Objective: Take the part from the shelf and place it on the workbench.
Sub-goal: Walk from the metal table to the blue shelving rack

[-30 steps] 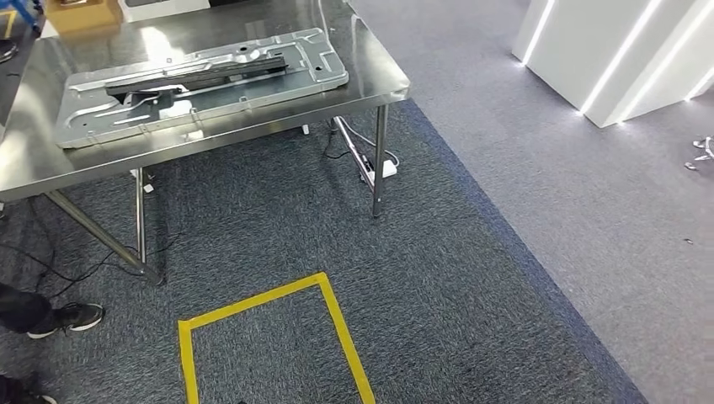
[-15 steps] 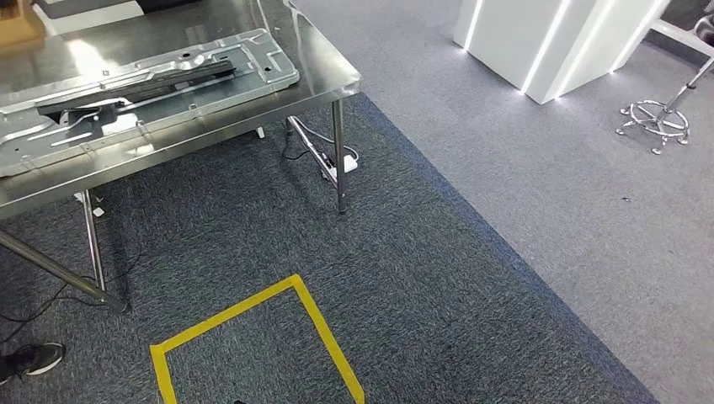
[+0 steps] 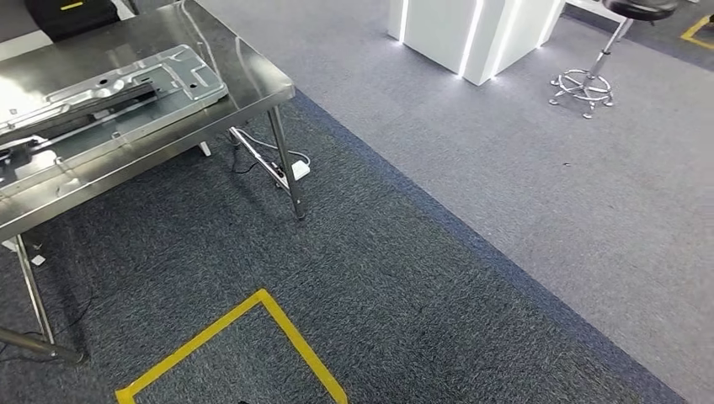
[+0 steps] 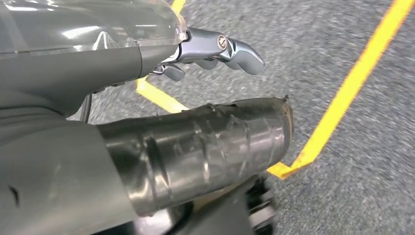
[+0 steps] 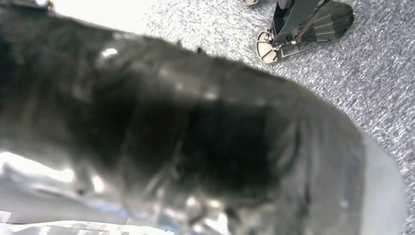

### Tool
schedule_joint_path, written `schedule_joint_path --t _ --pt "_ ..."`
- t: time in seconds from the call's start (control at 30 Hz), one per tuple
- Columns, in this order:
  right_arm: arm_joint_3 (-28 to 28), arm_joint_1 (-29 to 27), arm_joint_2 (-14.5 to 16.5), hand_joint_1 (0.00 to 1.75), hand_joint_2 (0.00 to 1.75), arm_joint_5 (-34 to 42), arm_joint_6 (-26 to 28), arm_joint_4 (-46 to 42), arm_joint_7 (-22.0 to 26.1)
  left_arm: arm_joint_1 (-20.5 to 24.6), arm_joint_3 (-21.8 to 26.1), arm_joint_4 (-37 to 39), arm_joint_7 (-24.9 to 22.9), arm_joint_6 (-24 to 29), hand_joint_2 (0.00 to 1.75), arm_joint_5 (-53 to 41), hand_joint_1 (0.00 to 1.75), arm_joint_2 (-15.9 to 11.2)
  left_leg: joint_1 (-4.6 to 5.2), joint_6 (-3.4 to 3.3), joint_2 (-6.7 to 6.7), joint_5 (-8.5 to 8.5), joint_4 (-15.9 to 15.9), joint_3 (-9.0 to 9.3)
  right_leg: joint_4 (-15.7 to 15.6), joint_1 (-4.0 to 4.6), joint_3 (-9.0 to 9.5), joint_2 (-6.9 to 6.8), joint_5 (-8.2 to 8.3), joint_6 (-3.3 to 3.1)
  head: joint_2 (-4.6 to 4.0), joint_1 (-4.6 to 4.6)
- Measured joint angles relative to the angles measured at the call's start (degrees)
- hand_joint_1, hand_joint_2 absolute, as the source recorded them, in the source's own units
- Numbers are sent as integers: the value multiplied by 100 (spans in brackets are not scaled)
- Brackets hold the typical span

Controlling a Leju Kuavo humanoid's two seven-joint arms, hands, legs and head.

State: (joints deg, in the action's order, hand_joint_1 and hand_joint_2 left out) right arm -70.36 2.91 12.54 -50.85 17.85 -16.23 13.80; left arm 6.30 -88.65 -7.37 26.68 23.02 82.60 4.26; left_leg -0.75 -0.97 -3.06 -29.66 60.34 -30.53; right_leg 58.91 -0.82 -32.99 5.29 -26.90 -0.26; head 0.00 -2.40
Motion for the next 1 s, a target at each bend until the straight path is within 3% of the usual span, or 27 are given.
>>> schedule_joint_path --t 0.07,0.13,0.2,0.27,0.33,0.37,0.43,0.5,0.57,0.63,0.7,0.77,0.83,0.87,0.9,0.93,1.0 --pt "24 -3 6 0 0 -23 -2 7 -1 7 -1 0 13 1 0 2 0 -3 16 -35 -86 27 -195 68 2 -9 -33 113 20 77 0 -1" --pt "38 -29 8 0 0 -43 -3 12 -4 17 -2 0 26 2 0 9 0 -4 15 -100 26 67 -240 92 -2 -20 -59 156 34 156 0 -1" --pt "41 -33 9 0 0 -51 -3 15 -8 19 -2 0 35 4 0 14 0 -4 -1 -190 164 125 -316 118 235 2 -180 -77 -137 193 0 -13" --pt "44 -17 9 0 0 -54 -3 16 -9 3 -3 0 40 4 0 15 0 -4 13 -243 319 141 -339 112 887 7 -494 -375 -513 209 0 -23" --pt "45 -14 9 0 0 -57 -3 17 -14 -13 -3 0 39 5 0 21 0 -8 33 -254 487 130 -333 103 1473 -7 -766 -464 -727 238 0 -22" --pt "46 -19 9 0 0 -60 -3 17 -23 -13 -3 0 39 5 0 25 0 -10 36 -252 564 122 -330 105 1501 -12 -765 -485 -679 247 0 -22" --pt "46 -28 9 0 0 -77 -3 17 -48 -4 -3 0 38 5 0 37 0 -13 38 -231 693 94 -317 126 927 -14 -430 -592 -338 242 0 -23" --pt "50 -22 9 0 0 -138 -10 17 -81 -1 -3 0 35 5 0 51 0 -14 60 -179 794 49 -290 148 216 21 -44 -840 -96 186 0 -22" --pt "72 -20 9 0 0 -249 -39 20 -124 2 -4 0 25 4 0 60 0 -16 83 -114 886 17 -277 175 -16 66 59 -935 -69 123 0 -19" --pt "106 -29 15 0 0 -347 -79 32 -163 12 -6 0 10 4 0 62 0 -14 75 -53 952 -8 -276 204 -41 62 47 -813 -38 69 0 -18" --pt "138 -23 30 0 0 -390 -104 49 -185 17 -9 0 -8 2 0 44 0 -13 47 3 762 -192 -63 131 -88 29 55 -699 3 -4 0 -13" --pt "170 -9 50 0 0 -405 -125 63 -184 8 -16 0 -25 -4 0 19 0 -13 20 41 465 -563 571 -145 -107 16 49 -577 28 -52 0 -7" --pt "201 -4 66 0 0 -427 -155 74 -157 -12 -24 0 -33 -8 0 8 0 -13 11 62 364 -799 1231 -461 -94 24 32 -432 35 -64 0 -6" --pt "210 -5 72 0 0 -445 -167 78 -138 -20 -26 0 -35 -10 0 7 0 -13 10 65 350 -763 1334 -523 -81 27 26 -352 36 -65 0 -5" --pt "218 -7 73 0 0 -473 -176 84 -123 -23 -28 0 -36 -14 0 8 0 -13 8 61 340 -608 1195 -475 -64 27 23 -275 35 -63 0 -6" --pt "231 -7 74 0 0 -516 -180 91 -113 -20 -28 0 -36 -18 0 8 0 -13 3 50 303 -372 849 -331 -42 26 21 -196 31 -57 0 -6" --pt "277 -4 75 0 0 -617 -182 104 -108 -15 -31 0 -30 -22 0 15 0 -14 -5 27 63 -47 119 -23 2 24 1 -61 25 -22 0 -6"
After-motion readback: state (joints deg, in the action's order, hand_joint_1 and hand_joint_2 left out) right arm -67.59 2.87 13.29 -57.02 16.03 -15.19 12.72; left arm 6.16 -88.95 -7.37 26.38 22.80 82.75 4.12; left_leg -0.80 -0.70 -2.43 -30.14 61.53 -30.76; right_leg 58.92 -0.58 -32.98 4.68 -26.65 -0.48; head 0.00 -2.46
